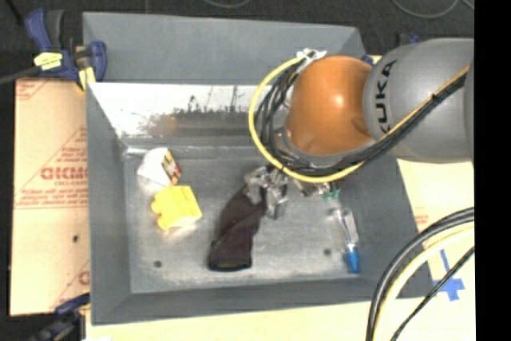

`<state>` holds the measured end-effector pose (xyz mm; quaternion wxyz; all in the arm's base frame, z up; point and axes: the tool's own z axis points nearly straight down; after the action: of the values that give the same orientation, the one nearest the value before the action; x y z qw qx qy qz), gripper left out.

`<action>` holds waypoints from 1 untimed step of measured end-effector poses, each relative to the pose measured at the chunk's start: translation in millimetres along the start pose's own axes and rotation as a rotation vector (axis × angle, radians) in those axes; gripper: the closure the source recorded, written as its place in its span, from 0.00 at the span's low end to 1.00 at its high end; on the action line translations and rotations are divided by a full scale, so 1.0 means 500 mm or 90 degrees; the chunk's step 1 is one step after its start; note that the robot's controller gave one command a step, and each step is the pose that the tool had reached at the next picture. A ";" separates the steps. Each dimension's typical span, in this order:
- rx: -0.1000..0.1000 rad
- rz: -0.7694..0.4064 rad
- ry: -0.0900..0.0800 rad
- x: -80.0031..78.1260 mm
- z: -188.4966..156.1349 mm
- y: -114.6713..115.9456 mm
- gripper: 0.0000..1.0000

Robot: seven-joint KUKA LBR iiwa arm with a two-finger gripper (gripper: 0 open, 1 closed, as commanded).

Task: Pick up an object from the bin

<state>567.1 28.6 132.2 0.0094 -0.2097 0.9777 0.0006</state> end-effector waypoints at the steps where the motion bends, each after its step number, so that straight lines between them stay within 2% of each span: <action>1: 0.000 0.000 0.000 0.000 0.000 0.000 1.00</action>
Offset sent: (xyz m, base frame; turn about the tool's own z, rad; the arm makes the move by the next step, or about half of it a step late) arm -0.0029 -0.0040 0.1032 0.0684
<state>567.1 28.8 132.2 0.0094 -0.2094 0.9778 0.0008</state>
